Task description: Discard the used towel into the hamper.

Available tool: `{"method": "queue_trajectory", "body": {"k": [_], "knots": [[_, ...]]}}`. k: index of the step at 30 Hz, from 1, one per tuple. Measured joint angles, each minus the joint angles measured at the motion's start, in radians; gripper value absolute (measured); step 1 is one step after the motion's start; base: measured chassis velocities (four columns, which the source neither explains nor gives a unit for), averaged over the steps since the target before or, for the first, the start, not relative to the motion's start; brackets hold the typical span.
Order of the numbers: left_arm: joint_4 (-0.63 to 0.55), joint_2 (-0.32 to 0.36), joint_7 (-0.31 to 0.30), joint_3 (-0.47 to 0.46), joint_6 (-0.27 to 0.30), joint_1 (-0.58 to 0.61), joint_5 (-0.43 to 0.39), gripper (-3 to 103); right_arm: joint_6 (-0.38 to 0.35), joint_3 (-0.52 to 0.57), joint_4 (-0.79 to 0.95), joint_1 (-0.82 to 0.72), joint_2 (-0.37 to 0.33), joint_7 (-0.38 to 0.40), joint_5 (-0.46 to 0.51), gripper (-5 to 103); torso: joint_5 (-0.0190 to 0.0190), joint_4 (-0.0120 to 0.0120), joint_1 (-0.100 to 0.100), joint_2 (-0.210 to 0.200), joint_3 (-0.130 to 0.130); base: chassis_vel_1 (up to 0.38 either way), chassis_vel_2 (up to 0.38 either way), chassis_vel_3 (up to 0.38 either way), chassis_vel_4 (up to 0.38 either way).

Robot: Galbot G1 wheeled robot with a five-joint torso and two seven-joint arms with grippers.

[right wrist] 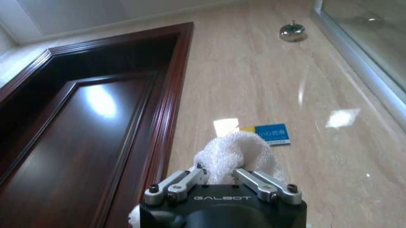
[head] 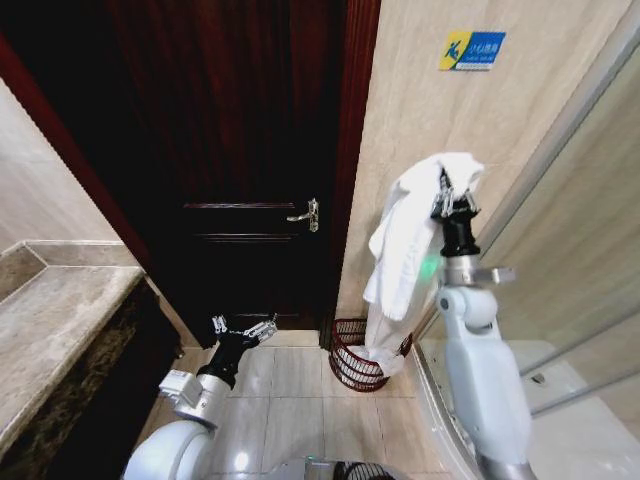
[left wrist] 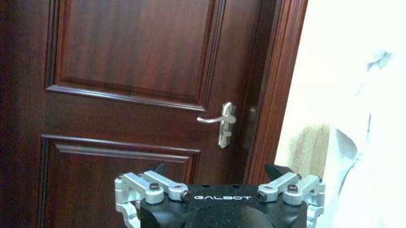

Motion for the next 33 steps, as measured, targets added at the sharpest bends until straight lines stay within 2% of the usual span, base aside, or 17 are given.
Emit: {"method": "queue_trajectory", "body": {"k": [12, 21, 33], "knots": [[0.000, 0.000, 0.000, 0.000, 0.000, 0.000, 0.000, 100, 0.078, 0.038, 0.002, -0.146, 0.058, -0.033, -0.018, 8, 0.0002, -0.0001, 0.000, 0.000, 0.000, 0.000, 0.000, 0.000, 0.000], [0.000, 0.000, 0.000, 0.000, 0.000, 0.000, 0.000, 100, 0.081, 0.047, 0.015, -0.151, 0.060, -0.031, -0.021, 8, 0.0001, 0.0000, 0.000, 0.000, 0.000, 0.000, 0.000, 0.000, 0.000], [0.000, 0.000, 0.000, 0.000, 0.000, 0.000, 0.000, 100, 0.138, 0.055, -0.039, -0.172, 0.075, -0.036, -0.022, 8, 0.0001, -0.0001, 0.000, 0.000, 0.000, 0.000, 0.000, 0.000, 0.000]]}}
